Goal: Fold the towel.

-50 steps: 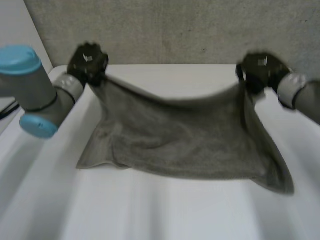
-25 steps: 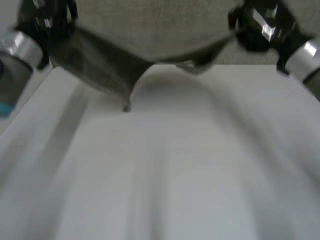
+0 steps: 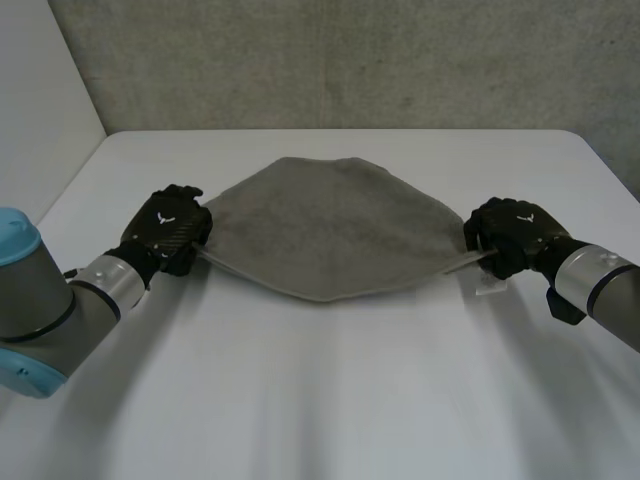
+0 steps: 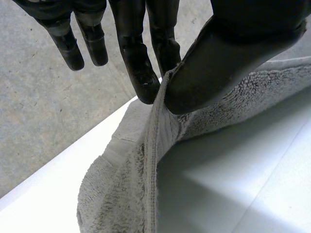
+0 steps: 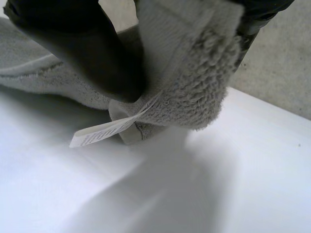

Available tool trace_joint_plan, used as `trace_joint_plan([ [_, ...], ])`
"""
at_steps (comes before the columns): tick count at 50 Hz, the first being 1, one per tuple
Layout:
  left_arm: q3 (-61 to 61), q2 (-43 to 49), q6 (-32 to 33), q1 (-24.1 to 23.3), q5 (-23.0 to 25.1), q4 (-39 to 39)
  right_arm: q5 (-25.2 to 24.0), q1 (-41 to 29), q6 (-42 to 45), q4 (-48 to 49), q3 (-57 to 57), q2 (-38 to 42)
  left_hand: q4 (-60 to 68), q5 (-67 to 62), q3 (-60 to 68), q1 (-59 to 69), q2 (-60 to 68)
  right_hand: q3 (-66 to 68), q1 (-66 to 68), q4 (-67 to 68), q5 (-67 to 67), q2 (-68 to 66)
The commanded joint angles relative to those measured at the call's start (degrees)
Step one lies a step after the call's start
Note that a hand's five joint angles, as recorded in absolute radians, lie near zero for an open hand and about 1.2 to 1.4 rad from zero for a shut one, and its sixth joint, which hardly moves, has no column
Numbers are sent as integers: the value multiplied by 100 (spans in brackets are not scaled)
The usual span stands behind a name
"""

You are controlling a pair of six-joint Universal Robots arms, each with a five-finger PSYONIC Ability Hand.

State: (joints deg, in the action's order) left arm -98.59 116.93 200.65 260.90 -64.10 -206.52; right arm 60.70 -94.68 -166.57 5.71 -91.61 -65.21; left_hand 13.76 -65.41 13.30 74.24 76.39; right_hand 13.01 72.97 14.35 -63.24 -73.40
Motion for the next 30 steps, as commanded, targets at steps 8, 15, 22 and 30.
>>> trace_joint_plan([
  [8,-55,-39,-44,-13,-6,15,390,-261,37,53,3,474,-376,-459,-330,576,361,-301,-2537,-435,2564,2581],
  [15,-38,-65,-61,-13,-15,6,390,-261,11,79,12,544,-376,-459,-330,576,361,-301,-3160,-435,3186,3203],
  [22,-29,-83,-70,5,-32,15,407,-261,2,79,3,597,-376,-459,-330,576,361,-301,-2575,-435,2602,2619],
  [30,-38,-144,-70,40,-50,15,399,-200,-147,97,-14,43,-376,-459,-330,576,361,-301,703,-435,-676,-659],
])
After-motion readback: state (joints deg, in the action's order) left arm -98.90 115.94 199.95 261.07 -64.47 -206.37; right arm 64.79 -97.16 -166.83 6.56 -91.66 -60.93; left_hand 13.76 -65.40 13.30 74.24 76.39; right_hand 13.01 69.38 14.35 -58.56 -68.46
